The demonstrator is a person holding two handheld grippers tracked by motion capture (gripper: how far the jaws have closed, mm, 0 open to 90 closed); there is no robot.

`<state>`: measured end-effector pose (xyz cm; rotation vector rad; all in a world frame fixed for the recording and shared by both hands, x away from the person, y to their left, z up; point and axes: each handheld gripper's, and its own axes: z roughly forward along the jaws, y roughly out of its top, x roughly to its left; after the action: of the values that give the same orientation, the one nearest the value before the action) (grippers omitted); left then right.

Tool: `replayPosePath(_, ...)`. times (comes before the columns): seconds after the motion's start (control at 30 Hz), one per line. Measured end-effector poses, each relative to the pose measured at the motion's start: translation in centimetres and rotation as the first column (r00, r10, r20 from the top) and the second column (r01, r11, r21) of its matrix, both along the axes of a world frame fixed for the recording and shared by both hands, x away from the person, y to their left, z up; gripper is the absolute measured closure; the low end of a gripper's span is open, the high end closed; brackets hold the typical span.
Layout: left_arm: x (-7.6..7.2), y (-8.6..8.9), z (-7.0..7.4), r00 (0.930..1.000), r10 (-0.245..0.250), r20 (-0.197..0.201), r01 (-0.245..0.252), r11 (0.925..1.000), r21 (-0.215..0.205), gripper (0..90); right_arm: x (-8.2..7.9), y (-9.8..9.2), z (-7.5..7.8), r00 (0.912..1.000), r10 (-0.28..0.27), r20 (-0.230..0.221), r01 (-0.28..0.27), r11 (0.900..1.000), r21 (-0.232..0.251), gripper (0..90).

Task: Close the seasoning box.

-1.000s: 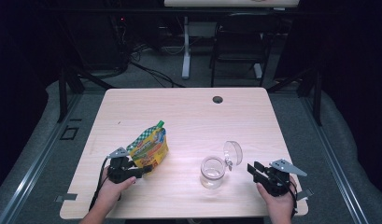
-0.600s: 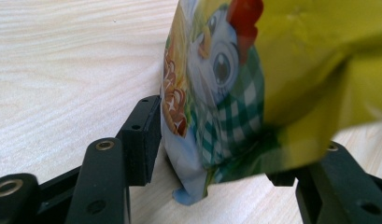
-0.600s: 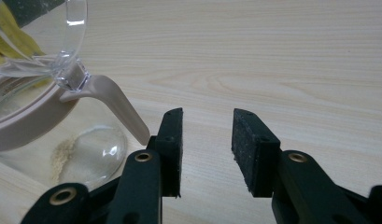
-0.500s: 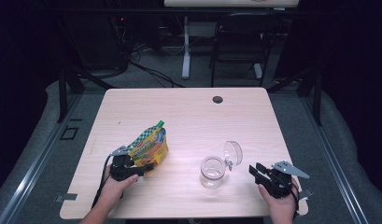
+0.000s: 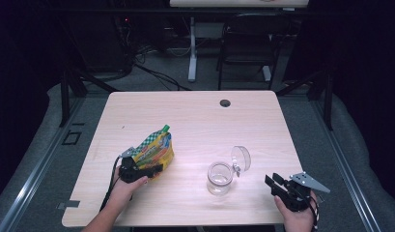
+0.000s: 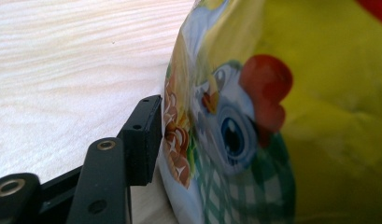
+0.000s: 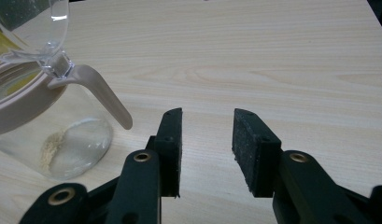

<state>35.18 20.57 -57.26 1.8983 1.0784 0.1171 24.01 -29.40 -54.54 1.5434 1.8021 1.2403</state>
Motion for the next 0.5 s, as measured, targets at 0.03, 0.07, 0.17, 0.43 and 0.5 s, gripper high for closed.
replayPosePath(0.03, 0.0, 0.0, 0.0, 1.0, 0.0, 0.0, 0.0, 1.0, 0.0, 47.6, -0.05, -0.03, -0.01, 1.0, -0.003, 0.002, 0.003, 1.0, -0.002, 63.5)
replayPosePath(0.07, -0.02, -0.13, -0.04, 0.9998, 0.01, 0.016, -0.011, 0.9999, 0.004, 47.6, -0.14, -0.1, 0.0, 1.0, -0.004, 0.0, 0.004, 1.0, 0.002, 63.5)
replayPosePath(0.17, 0.07, -0.17, -0.19, 0.9996, 0.013, 0.024, -0.013, 0.9998, 0.015, 47.2, -0.29, -0.25, 0.02, 0.9999, -0.011, 0.001, 0.011, 1.0, 0.003, 63.3)
replayPosePath(0.43, 0.05, -0.26, -0.4, 0.9997, 0.005, 0.024, -0.006, 0.9998, 0.017, 49.2, -0.27, -0.23, -0.01, 1.0, -0.006, -0.001, 0.006, 1.0, 0.0, 63.2)
replayPosePath(0.5, 0.03, -0.32, -0.55, 0.9997, 0.006, 0.025, -0.006, 0.9999, 0.008, 51.0, -0.24, -0.18, -0.02, 1.0, -0.005, -0.002, 0.005, 1.0, 0.003, 63.2)
